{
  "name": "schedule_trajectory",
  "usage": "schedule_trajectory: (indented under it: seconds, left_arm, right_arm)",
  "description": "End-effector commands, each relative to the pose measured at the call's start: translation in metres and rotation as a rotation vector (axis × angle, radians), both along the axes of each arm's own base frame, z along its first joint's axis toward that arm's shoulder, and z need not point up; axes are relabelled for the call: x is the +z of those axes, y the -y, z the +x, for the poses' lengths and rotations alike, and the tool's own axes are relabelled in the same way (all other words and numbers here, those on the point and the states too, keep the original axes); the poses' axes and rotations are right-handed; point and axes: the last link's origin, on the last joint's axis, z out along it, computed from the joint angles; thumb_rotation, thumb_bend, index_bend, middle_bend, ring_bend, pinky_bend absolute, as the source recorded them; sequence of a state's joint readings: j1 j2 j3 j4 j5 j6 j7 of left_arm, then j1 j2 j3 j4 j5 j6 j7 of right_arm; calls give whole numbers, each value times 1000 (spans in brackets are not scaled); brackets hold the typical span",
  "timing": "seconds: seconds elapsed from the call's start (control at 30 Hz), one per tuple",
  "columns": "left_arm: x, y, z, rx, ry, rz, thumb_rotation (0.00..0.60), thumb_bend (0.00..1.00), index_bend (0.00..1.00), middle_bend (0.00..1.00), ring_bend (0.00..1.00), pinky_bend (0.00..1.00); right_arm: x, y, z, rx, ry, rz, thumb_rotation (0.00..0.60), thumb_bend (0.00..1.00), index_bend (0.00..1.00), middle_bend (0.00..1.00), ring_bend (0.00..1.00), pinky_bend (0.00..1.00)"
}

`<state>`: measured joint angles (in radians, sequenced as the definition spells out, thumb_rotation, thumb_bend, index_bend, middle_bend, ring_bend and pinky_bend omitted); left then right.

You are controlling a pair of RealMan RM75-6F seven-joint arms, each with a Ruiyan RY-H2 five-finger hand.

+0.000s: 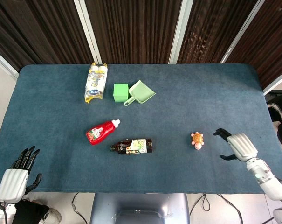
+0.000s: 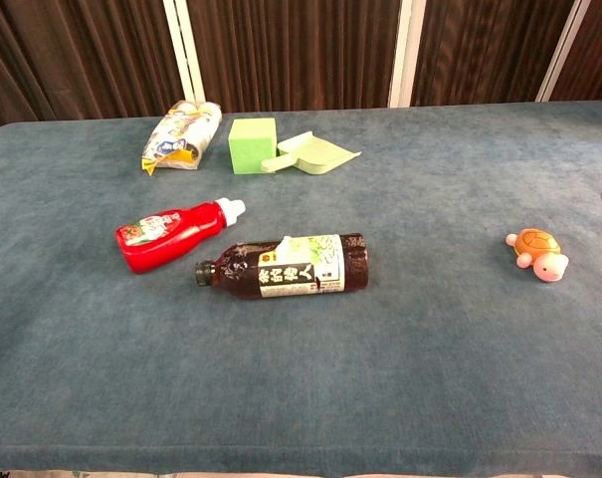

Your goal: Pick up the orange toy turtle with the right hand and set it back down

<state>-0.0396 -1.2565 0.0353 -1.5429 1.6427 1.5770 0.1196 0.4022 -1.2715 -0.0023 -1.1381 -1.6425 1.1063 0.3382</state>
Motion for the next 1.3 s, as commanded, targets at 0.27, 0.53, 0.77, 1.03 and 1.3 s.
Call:
schedule_trajectory:
  seconds: [0.27,0.53,0.77,1.03,1.3]
  left_arm:
    - [4,3,-8,20,26,19,600,399,0,19,38,323]
    - [4,3,-11,31,36,15,600,400,0,19,38,323]
    - [2,3,-11,29,35,8,600,399,0,20,38,322]
    - [3,4,-13,38,39,12,600,399,0,20,38,323]
    - [2,4,-13,36,38,10,600,400,3,20,38,323]
  right_arm:
    - [-50,31,18,-13,-30,63,600,56,408,323,936,908]
    - [-59,41,19,-37,-18,44,600,68,452,357,944,915]
    - [-71,51,18,-54,-6,50,600,273,484,378,951,925]
    - [-76,52,19,-10,53,21,600,712,632,491,983,959]
    - [-70,51,18,32,123,-25,600,1000,802,620,1000,974]
